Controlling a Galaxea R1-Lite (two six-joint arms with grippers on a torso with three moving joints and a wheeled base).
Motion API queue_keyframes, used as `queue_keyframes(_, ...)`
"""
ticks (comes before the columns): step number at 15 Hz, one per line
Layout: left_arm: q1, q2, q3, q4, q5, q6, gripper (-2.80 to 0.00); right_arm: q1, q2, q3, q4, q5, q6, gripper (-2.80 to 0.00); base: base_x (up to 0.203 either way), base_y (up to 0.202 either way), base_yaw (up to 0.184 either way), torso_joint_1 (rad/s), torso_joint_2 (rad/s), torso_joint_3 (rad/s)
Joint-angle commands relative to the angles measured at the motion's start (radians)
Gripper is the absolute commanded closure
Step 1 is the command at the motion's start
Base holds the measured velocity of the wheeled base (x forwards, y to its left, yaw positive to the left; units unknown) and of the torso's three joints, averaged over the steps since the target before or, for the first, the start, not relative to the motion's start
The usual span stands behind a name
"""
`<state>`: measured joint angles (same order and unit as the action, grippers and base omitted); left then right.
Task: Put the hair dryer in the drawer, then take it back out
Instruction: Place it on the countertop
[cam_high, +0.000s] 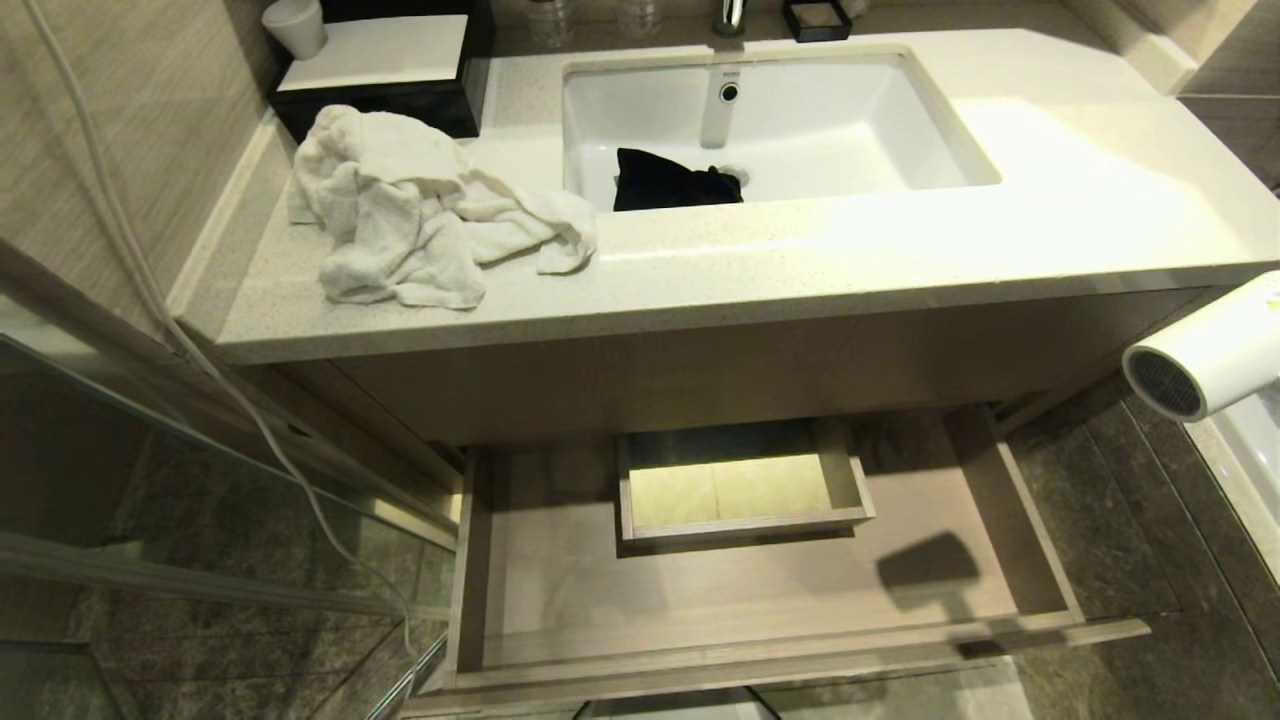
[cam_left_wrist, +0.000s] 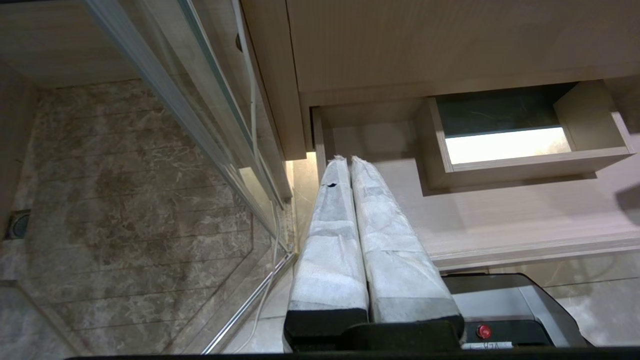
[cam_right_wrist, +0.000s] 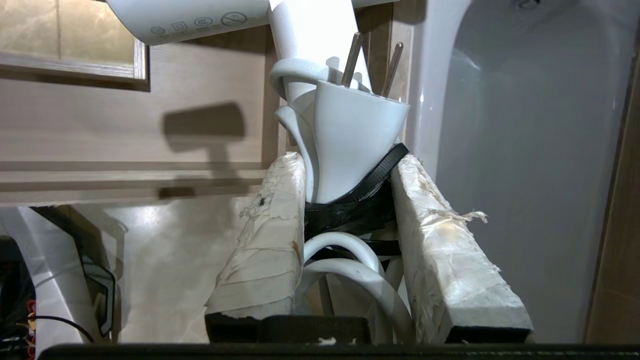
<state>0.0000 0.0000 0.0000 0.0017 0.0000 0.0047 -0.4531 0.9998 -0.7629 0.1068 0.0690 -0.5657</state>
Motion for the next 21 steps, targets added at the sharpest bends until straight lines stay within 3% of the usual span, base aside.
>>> queue_keyframes(1,0.0,0.0,0.0,0.0,0.0,0.0,0.0,-0.003,0.039,-0.04,0.003,0.0,-0.003,0.0,0.0,0.0,0.0,0.022,-0.03,-0.014)
queue_keyframes(11,0.0,0.0,0.001,0.0,0.0,0.0,0.0,-0.001,0.141,-0.222,0.05,-0.002,-0.003,0.0,0.0,0.0,0.0,0.0,0.0,0.0)
queue_keyframes(17,0.0,0.0,0.0,0.0,0.0,0.0,0.0,0.013,0.161,-0.213,0.076,0.003,-0.001,0.0,0.0,0.0,0.0,0.005,0.0,0.006)
queue_keyframes(21,0.0,0.0,0.002,0.0,0.0,0.0,0.0,0.013,0.183,-0.236,0.062,0.005,-0.002,0.0,0.0,0.0,0.0,0.197,0.0,0.204)
